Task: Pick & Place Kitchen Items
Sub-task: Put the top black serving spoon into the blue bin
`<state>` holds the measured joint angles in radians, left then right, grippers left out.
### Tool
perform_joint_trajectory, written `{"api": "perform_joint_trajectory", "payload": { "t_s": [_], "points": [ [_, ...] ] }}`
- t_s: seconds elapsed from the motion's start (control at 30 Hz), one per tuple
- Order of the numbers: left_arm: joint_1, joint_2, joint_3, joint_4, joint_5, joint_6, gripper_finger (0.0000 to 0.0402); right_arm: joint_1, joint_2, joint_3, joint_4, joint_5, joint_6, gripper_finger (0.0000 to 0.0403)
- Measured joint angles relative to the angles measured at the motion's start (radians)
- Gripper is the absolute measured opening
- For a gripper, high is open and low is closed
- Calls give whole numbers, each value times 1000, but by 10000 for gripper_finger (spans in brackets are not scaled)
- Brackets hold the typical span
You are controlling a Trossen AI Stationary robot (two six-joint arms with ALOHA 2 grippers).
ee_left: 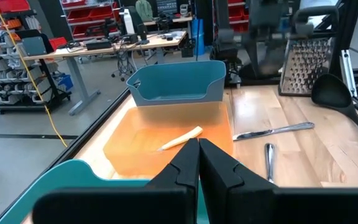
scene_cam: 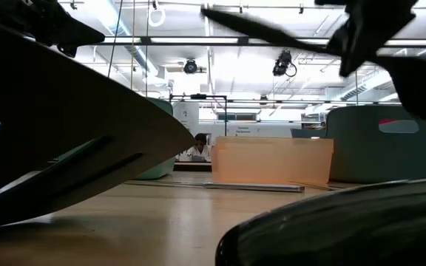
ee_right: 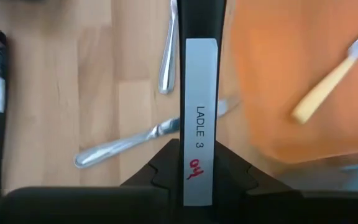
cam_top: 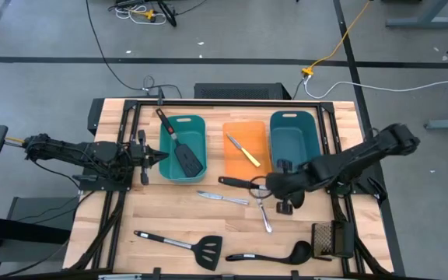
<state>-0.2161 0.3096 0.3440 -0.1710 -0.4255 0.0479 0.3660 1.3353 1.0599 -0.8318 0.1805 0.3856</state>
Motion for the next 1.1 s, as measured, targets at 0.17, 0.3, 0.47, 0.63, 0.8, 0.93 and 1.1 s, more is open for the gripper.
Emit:
{"api": "perform_joint_trajectory", "payload": {
  "t_s": [0.17, 0.3, 0.47, 0.63, 0.8, 0.93, 1.1],
  "points": [
    [0, 0, 0, 0, 0, 0, 16, 0, -144, 0, 39, 7, -85, 68],
    [0, 0, 0, 0, 0, 0, 16, 0, -269, 0, 59, 36, -142, 68],
    [0, 0, 0, 0, 0, 0, 16, 1, -442, -23, 99, 98, -203, 68],
    [0, 0, 0, -1, 0, 0, 16, 0, -619, -129, 167, 149, -211, 68],
    [0, 0, 0, -7, 0, 1, 16, 1, -825, -306, 290, 180, -178, 68],
    [0, 0, 0, -14, -1, 8, 16, 1, -975, -455, 421, 220, -164, 68],
    [0, 0, 0, -30, -4, 9, 16, 1, -1110, -614, 587, 259, -162, 68]
  ]
}}
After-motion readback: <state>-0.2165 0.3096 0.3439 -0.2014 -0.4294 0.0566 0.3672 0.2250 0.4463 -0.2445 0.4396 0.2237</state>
